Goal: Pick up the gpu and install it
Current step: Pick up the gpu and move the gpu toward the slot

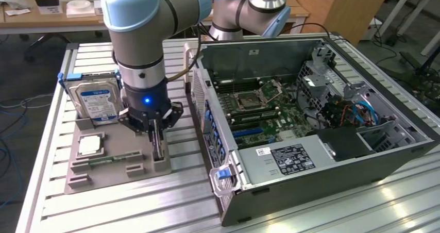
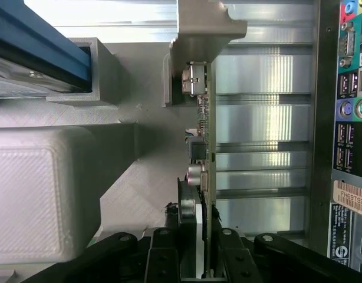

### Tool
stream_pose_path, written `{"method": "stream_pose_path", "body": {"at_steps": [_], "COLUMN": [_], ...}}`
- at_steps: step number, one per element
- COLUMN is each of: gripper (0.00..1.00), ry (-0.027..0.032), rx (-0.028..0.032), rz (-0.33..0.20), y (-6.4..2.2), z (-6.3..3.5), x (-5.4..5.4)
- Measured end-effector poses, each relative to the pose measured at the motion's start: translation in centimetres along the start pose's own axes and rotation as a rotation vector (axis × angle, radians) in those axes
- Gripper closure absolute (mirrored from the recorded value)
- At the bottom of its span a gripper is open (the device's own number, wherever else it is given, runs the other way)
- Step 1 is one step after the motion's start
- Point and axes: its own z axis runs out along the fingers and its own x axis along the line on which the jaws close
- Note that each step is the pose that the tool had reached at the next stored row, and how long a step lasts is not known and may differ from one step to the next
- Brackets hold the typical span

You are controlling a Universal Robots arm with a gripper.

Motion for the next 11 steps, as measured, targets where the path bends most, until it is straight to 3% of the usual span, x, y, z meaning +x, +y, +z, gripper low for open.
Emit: {"method": "stream_pose_path", "body": {"at_steps": [1,11], "gripper": [0.72,0.72], "ry": [0.0,-0.0001], "rx": [0.0,-0.0001], "rz": [0.0,0.0], "y": [0.0,0.0], "z": [0.0,0.0], "x": [0.0,0.0]}}
